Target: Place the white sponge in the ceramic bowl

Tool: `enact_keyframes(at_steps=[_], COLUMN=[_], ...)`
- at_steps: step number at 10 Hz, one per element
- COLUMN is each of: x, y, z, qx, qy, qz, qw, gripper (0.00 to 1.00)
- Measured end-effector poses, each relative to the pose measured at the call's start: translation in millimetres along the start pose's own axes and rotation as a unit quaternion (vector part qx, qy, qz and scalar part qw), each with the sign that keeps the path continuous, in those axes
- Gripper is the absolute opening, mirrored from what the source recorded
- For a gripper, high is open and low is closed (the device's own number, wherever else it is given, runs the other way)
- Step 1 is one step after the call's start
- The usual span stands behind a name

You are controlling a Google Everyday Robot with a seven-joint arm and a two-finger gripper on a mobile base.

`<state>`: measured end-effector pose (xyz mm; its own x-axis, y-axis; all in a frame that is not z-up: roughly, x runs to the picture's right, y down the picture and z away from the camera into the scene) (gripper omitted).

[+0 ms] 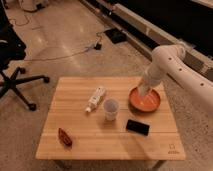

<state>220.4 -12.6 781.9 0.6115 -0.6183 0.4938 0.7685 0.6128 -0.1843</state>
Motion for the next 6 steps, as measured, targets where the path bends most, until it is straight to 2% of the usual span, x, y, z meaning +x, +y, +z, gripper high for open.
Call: enact_keyframes(at_steps=[6], x=[57], y=[5], z=[0], qx=[0.005], qy=[0.016], qz=[0.054], qw=[0.9984], gripper=[0.00])
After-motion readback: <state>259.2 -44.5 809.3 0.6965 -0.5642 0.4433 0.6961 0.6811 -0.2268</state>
